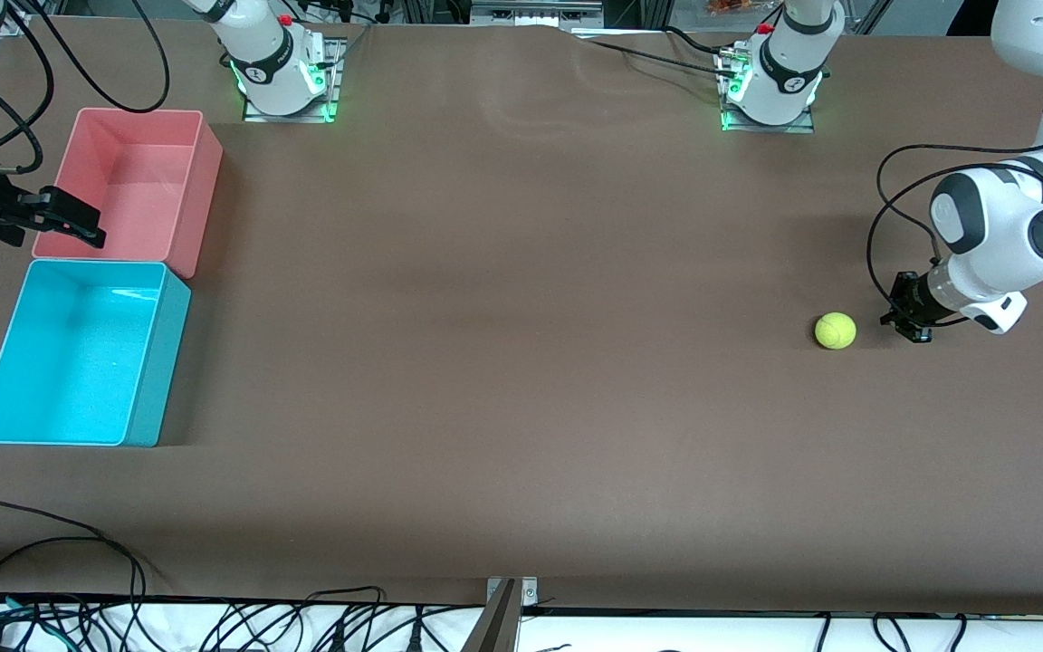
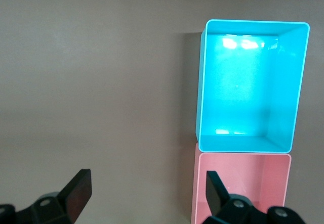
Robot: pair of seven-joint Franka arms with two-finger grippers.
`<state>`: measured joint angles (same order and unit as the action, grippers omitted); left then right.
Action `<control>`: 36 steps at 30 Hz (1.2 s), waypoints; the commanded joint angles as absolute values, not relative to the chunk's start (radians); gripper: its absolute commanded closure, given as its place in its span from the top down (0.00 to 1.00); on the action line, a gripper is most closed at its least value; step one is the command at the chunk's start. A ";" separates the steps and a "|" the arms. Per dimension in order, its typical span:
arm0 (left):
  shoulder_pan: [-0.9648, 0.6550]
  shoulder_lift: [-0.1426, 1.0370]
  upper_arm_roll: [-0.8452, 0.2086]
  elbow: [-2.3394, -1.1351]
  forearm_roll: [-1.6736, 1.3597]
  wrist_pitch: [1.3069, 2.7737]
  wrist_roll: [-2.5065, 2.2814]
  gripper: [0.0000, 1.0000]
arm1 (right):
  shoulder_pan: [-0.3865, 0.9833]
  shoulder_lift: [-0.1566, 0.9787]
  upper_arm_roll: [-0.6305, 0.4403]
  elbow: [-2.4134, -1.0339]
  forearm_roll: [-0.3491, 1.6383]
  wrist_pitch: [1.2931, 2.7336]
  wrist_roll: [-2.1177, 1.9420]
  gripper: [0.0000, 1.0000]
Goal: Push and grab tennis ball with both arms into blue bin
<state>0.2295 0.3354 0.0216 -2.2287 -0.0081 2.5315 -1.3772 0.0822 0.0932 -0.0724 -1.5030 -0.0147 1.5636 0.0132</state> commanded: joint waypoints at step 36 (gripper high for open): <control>0.020 0.330 0.000 -2.293 0.046 2.596 -1.775 0.00 | 0.081 0.081 -0.072 -1.511 -0.020 1.557 0.014 1.00</control>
<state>-0.0091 0.3710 -0.0089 -2.2767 0.0187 2.5974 -1.8096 0.0821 0.0934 -0.0725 -1.5030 -0.0147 1.5635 0.0132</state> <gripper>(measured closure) 0.991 0.000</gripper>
